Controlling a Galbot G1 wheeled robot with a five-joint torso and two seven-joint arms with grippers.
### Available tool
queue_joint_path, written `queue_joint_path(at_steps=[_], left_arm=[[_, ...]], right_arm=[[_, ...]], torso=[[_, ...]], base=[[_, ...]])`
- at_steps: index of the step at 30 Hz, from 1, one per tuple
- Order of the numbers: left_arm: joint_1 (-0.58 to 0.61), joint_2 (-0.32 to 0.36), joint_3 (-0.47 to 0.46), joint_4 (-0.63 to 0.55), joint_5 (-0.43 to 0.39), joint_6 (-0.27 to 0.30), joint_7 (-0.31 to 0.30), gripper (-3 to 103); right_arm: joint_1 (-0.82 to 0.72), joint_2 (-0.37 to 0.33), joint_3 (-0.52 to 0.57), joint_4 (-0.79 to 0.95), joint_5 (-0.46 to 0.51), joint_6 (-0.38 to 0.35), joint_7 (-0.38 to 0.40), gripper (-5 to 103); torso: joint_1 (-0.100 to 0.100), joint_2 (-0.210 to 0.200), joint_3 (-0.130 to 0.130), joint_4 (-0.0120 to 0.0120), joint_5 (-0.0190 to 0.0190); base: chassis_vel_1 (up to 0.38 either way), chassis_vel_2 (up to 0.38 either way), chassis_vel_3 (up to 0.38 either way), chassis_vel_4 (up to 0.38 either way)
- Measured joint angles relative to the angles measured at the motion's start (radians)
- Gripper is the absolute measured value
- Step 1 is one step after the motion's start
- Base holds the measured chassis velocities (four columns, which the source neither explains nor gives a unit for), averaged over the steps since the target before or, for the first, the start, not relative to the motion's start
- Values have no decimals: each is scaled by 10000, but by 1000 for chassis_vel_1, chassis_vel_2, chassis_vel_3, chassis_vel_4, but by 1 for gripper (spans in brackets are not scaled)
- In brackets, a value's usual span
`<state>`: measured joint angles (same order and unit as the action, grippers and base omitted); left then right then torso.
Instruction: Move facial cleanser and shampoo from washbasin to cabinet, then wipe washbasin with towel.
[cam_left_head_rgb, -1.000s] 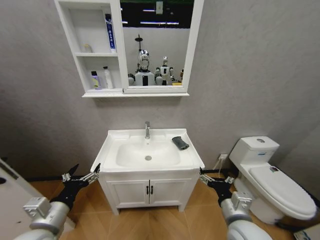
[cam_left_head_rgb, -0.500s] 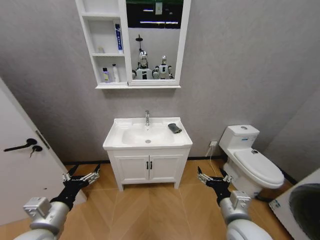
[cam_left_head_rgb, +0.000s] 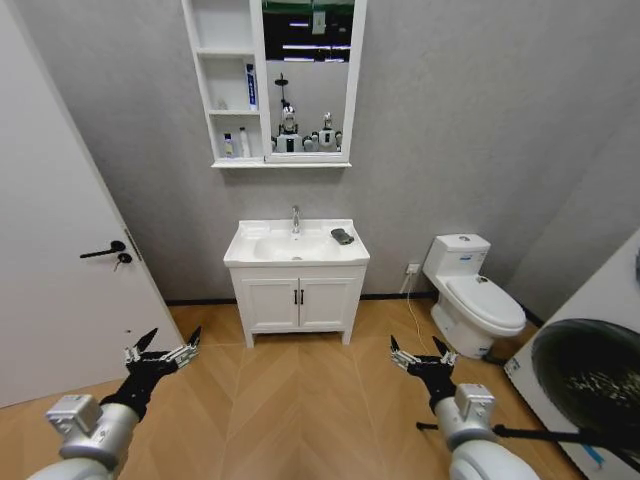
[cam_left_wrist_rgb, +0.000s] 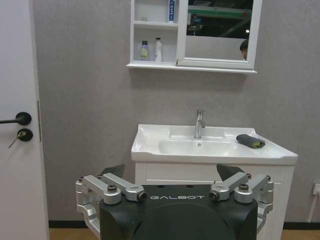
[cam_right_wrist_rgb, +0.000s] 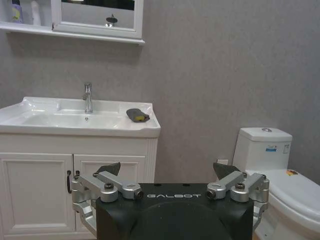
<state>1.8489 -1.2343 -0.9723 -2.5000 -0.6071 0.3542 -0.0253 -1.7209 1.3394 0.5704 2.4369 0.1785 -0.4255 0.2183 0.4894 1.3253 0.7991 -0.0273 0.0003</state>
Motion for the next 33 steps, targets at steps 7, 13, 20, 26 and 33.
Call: queue_joint_path(at_steps=[7,13,20,26,33], left_arm=[[1,-1,-3,0,2,0,-10,100],[0,-1,-3,0,1,0,-10,100],[1,0,-3,0,1,0,-11,100],[1,0,-4,0,2,0,-13,100],[1,0,-3,0,2,0,-14,100]], right_arm=[[62,-26,14,39,-213,-145,-107,100],[66,-26,18,47,-215,-155,-108,100],[64,-26,23,52,-215,-160,-109,100],[63,-25,25,56,-212,-165,-108,100],[63,-25,25,60,-208,-168,-108,100]], torso=[[7,-3,1,8,0],[10,-4,1,11,-6],[3,-1,-2,11,-6],[4,-1,-1,10,-5],[3,0,-2,11,-6]], base=[[17,-29,0,65],[-8,9,5,-17],[0,0,0,0],[0,0,0,0],[0,0,0,0]])
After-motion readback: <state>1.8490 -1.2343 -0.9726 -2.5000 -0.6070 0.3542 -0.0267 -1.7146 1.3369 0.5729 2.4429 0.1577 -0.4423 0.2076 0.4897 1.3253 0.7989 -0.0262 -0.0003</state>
